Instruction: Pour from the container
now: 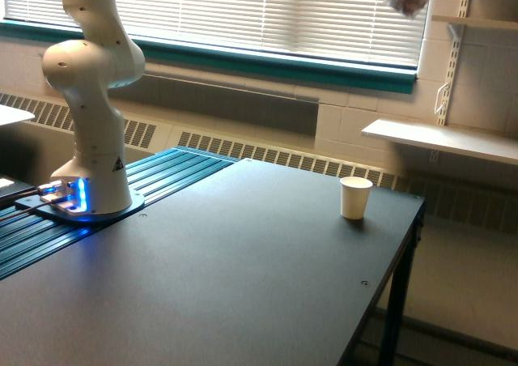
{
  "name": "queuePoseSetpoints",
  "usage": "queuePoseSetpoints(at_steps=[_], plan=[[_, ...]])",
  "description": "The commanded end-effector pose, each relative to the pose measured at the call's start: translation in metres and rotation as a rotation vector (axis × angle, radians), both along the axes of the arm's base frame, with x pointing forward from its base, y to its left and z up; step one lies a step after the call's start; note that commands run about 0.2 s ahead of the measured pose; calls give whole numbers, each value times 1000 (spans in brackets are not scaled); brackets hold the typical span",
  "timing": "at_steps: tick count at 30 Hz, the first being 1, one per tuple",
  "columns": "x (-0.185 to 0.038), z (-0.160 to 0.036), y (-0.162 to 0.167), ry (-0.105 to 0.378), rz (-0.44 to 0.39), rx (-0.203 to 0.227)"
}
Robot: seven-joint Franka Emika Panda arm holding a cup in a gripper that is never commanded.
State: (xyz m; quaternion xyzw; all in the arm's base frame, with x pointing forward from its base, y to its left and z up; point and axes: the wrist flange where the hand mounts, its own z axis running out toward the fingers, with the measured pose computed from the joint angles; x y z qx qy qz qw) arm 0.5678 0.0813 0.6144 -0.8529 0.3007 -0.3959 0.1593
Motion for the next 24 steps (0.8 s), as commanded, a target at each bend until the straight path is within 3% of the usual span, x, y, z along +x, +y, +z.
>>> queuePoseSetpoints(at_steps=[1, 8, 12, 15, 19, 24], plan=[[-8, -17, 32, 60, -18, 61], [-23, -49, 57, 147, -14, 81], [-28, -56, 63, 162, -8, 84], [-41, -88, 98, 257, 46, 86], [-46, -109, 112, 308, 79, 136], [-51, -126, 130, 357, 115, 158]])
